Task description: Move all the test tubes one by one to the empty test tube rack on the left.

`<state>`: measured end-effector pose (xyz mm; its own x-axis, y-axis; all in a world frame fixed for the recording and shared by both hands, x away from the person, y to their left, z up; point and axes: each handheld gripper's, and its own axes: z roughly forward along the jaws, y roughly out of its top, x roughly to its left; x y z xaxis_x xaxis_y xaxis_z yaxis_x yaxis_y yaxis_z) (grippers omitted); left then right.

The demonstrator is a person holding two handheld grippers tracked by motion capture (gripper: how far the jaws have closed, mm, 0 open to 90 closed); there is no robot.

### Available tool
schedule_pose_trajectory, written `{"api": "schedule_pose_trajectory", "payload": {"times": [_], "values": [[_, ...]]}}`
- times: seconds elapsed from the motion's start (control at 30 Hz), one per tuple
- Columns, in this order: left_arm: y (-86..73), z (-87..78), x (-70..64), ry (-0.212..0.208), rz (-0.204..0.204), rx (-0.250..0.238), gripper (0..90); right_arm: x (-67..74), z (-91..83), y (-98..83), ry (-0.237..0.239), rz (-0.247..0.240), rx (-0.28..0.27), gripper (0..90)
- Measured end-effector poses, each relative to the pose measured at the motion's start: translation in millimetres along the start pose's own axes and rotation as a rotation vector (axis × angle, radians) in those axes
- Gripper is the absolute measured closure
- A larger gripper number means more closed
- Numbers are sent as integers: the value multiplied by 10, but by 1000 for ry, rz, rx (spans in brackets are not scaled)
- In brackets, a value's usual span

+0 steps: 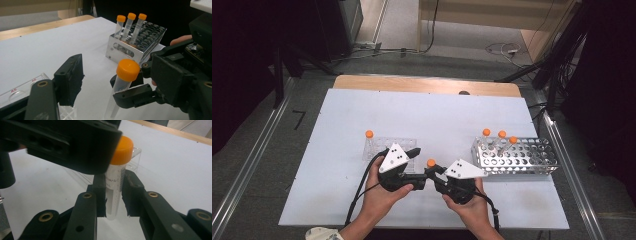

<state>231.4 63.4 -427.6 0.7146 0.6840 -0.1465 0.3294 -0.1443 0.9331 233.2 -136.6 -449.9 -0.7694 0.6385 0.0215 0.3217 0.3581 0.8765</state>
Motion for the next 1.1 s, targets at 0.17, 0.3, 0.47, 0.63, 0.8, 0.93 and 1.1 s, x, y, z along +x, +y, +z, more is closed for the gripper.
{"api": "schedule_pose_trajectory", "payload": {"times": [0.17, 0.3, 0.47, 0.63, 0.8, 0.93, 1.1], "values": [[-12, 29, -22, 4, 19, -3, 318, 15, 0, 2, 10, -1, -1, 717], [-23, 48, -40, 5, 22, 6, 342, 15, 3, 0, 12, 0, 0, 717], [-36, 66, -60, -4, 25, 11, 353, 18, 3, 1, 13, 1, 0, 717], [-49, 73, -82, -6, 32, 6, 411, 19, 4, 2, 14, -2, -1, 717], [-57, 70, -90, -13, 43, -4, 498, 26, 7, -1, 15, -4, 3, 717], [-64, 69, -90, -20, 41, -3, 557, 24, 7, -3, 15, -4, 3, 717], [-74, 67, -80, -21, 40, -4, 648, 29, 11, -7, 17, -6, 6, 717]]}}
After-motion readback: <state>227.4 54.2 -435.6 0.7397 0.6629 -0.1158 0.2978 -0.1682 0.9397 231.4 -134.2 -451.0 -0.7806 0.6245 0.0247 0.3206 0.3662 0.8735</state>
